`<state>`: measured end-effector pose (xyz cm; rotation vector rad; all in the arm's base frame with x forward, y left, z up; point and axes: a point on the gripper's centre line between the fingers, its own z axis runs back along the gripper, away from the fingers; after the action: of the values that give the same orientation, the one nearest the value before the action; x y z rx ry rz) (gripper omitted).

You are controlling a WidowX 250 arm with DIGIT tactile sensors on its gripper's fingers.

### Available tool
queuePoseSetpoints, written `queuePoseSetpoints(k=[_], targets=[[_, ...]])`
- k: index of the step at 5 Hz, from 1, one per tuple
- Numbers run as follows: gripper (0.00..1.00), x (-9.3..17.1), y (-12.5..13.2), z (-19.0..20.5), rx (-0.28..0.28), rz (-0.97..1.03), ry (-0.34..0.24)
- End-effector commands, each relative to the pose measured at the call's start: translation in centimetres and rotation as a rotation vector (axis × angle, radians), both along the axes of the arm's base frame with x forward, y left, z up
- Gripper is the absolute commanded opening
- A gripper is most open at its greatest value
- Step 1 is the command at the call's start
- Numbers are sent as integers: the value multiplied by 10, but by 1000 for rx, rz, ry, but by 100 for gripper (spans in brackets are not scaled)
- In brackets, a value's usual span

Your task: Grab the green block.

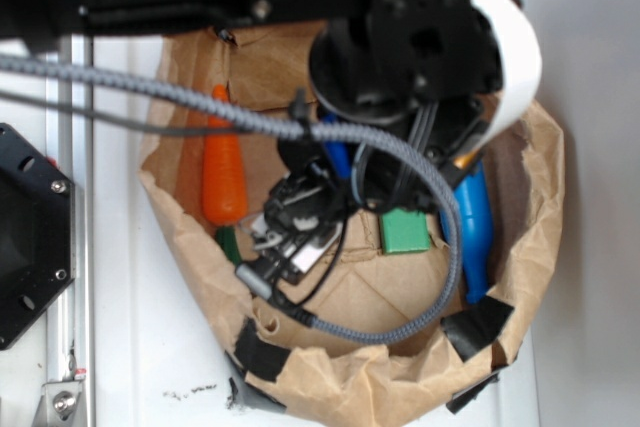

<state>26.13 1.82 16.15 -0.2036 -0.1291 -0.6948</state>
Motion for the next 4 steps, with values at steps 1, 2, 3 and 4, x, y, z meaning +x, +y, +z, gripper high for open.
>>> queuePoseSetpoints(k=[1, 2, 3, 4], targets=[[100, 5, -7, 16, 11, 1, -56], [100, 16, -2, -18, 57, -252, -1], [100, 21, 5, -38, 101, -416, -66], [100, 19, 7, -56, 83, -519, -124]])
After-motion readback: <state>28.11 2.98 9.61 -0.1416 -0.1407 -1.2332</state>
